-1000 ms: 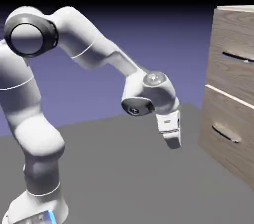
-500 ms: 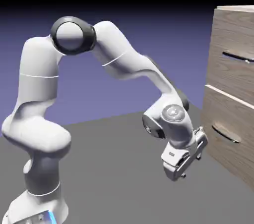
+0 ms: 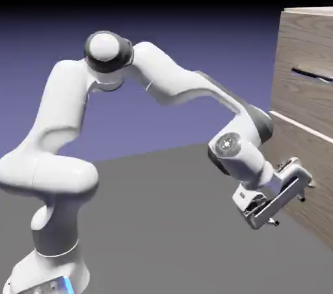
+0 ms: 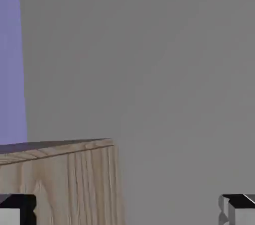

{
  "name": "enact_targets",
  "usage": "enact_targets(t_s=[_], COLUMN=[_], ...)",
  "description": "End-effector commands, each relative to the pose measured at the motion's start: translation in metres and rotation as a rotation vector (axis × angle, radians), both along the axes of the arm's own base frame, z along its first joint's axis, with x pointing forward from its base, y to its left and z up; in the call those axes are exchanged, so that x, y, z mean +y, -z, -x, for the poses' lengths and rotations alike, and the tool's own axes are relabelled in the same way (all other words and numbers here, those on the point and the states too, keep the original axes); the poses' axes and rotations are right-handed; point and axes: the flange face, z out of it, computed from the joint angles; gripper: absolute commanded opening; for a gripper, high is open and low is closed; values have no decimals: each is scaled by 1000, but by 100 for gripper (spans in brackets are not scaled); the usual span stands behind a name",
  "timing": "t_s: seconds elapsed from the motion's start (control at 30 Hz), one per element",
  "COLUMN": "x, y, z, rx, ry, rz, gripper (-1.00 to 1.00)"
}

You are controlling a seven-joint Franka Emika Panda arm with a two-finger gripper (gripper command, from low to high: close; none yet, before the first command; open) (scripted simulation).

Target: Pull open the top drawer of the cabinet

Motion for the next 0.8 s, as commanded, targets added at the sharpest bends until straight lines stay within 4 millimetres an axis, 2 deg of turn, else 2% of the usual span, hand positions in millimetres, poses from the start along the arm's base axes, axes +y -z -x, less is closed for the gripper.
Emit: enact_targets(t_s=[0.0, 0.13, 0.23, 0.37, 0.47, 0.53, 0.7, 0.73, 0.77], x=[3, 24, 51, 102, 153, 157, 157, 157, 157], y=[-10, -56, -96, -155, -200, -203, -204, -203, -203], z=[-6, -29, -45, -63, -69, -70, -116, -120, -120], rx=[-41, -218, -362, -565, -720, -731, -731, -731, -731], ry=[7, 11, -14, -86, -169, -176, -176, -176, -176], rz=[7, 32, 46, 55, 50, 49, 50, 49, 49], gripper=[0, 0, 0, 0, 0, 0, 0, 0, -100])
